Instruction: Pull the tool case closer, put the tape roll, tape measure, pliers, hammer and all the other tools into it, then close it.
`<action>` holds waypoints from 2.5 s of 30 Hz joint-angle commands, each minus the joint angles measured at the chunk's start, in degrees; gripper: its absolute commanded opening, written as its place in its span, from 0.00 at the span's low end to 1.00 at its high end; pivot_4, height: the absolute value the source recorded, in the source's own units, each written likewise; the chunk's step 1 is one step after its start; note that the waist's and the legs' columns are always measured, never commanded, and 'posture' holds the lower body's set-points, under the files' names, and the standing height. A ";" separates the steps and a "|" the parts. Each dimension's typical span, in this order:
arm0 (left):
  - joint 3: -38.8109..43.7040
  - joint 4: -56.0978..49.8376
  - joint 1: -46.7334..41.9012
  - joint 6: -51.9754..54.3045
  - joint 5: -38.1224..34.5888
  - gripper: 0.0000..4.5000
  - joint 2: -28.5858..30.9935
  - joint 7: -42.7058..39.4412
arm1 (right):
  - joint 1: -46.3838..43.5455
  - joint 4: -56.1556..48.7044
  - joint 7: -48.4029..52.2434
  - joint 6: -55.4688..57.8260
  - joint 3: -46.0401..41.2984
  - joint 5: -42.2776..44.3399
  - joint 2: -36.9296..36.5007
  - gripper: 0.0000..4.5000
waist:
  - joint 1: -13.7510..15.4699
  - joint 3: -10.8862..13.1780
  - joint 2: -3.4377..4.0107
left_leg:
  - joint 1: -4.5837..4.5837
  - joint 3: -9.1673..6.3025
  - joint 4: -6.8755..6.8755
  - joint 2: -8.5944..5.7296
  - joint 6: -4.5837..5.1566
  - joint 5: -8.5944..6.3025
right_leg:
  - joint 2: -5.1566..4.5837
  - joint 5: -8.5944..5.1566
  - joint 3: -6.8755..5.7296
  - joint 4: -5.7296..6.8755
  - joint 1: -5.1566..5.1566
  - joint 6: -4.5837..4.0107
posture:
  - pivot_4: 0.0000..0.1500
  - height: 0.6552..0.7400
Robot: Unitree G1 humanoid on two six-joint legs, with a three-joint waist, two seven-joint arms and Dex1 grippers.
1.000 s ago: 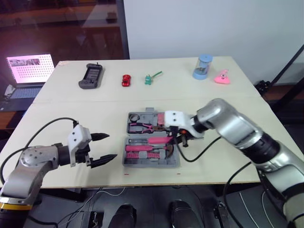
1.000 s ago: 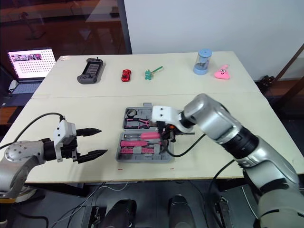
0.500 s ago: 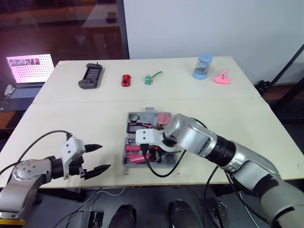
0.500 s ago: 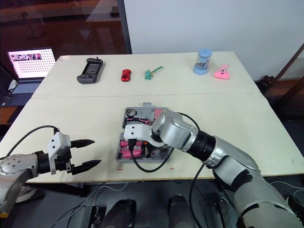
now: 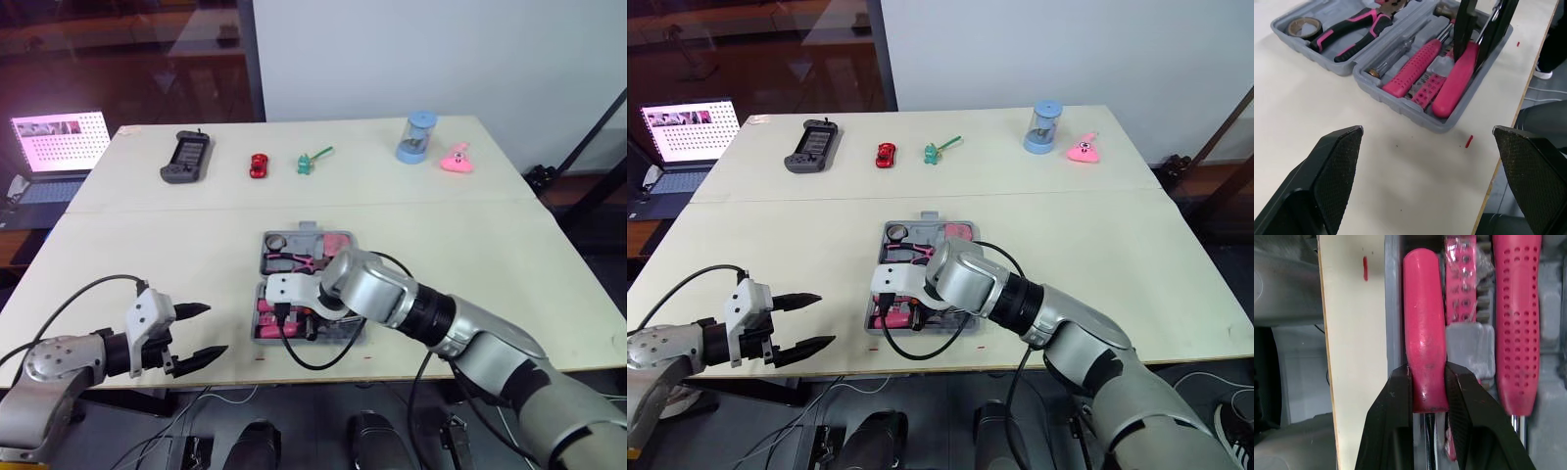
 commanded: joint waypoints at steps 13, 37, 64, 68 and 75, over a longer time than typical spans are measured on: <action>0.96 -0.82 -1.48 -0.13 -0.87 1.00 0.38 -0.79 | -4.11 -7.36 3.24 3.34 -8.20 6.16 -2.36 0.72 | 0.14 0.00 0.01 | -0.07 0.00 0.01 0.00 0.00 0.00 | 0.00 0.00 0.00 0.01 -0.05 -0.01 | 1.00 0.41; -1.63 3.01 -8.93 -0.05 -0.27 1.00 0.65 -4.42 | 25.00 -1.48 2.30 -45.58 -25.04 7.50 -5.30 0.00 | 0.12 -0.08 -0.15 | -0.01 0.05 0.03 0.03 0.00 0.00 | 0.01 0.01 0.00 0.01 0.05 0.00 | 1.00 0.41; -5.32 18.27 -20.80 -3.72 6.32 0.71 -1.97 -1.60 | 22.96 8.10 1.79 -51.59 -38.49 3.16 -19.21 0.00 | 0.38 -0.07 -0.15 | 0.10 0.05 0.04 -0.02 0.00 0.00 | 0.00 0.01 -0.01 -0.04 0.23 0.00 | 1.00 0.41; -8.90 27.77 -26.53 -7.60 11.67 0.23 -3.57 -0.16 | 21.45 15.01 2.04 -56.66 -37.67 -0.79 -21.94 0.00 | 0.02 -0.06 -0.13 | 0.11 0.06 0.02 0.00 0.00 0.01 | 0.01 0.01 -0.01 0.00 0.17 0.00 | 1.00 0.41; -13.03 41.34 -35.08 -14.27 16.81 0.01 -8.46 1.28 | 18.70 25.31 -0.23 -64.01 -35.31 -6.14 -18.36 0.00 | 0.13 -0.07 -0.15 | 0.07 0.09 0.09 -0.01 -0.02 0.02 | 0.00 0.01 0.00 -0.01 0.18 0.01 | 1.00 0.41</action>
